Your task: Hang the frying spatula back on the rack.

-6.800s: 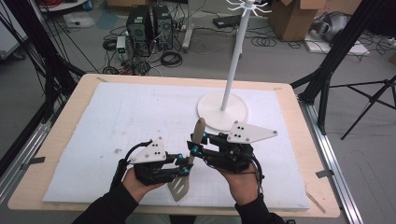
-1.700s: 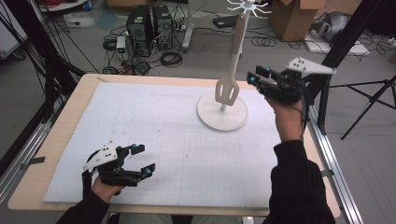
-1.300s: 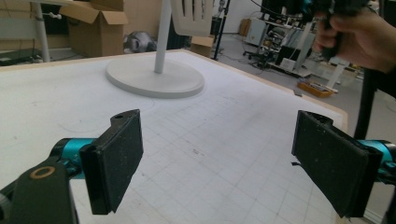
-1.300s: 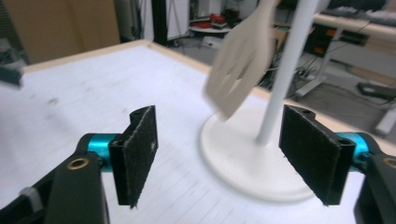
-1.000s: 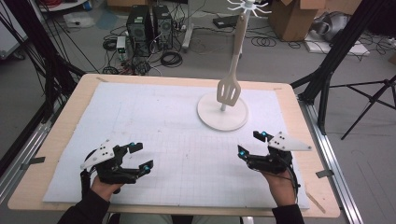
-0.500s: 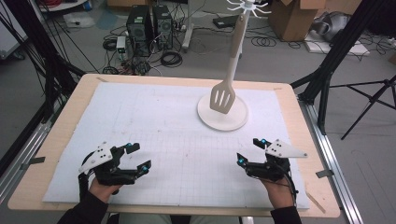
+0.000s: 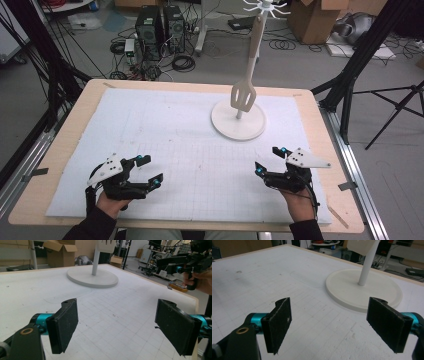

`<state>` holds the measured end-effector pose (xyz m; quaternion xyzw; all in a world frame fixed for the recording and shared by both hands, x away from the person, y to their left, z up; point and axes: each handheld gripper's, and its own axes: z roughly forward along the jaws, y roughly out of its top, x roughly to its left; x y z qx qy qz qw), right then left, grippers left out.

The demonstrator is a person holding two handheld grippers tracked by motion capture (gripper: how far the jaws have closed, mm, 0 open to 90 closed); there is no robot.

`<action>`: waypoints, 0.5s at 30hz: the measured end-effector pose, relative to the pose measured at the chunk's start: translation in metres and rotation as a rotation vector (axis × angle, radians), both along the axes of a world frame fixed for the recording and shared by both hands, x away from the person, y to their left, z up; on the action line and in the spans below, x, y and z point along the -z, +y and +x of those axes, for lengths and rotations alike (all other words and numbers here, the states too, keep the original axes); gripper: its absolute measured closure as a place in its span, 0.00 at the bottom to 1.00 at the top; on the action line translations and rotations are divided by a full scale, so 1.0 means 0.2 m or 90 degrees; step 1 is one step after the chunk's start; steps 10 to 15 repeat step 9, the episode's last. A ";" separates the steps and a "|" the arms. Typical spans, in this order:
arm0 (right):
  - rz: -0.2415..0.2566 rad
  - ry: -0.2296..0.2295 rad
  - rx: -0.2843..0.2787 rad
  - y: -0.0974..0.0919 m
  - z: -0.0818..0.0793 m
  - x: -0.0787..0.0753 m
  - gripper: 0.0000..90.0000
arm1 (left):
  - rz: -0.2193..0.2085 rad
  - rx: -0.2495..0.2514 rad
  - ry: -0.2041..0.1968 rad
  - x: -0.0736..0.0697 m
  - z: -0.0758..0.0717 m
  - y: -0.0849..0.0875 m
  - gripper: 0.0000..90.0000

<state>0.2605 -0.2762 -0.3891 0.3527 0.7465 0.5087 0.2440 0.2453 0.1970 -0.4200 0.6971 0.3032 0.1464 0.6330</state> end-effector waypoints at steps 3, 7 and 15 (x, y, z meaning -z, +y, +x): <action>-0.001 0.000 0.001 0.00 0.00 0.00 0.21 | -0.002 -0.005 0.001 0.00 0.00 0.00 0.21; -0.002 -0.002 0.000 0.00 0.01 0.00 0.21 | -0.002 -0.006 0.003 0.00 0.00 0.01 0.21; 0.001 -0.001 0.000 0.00 0.01 0.00 0.21 | -0.005 -0.008 0.003 0.00 0.00 0.02 0.21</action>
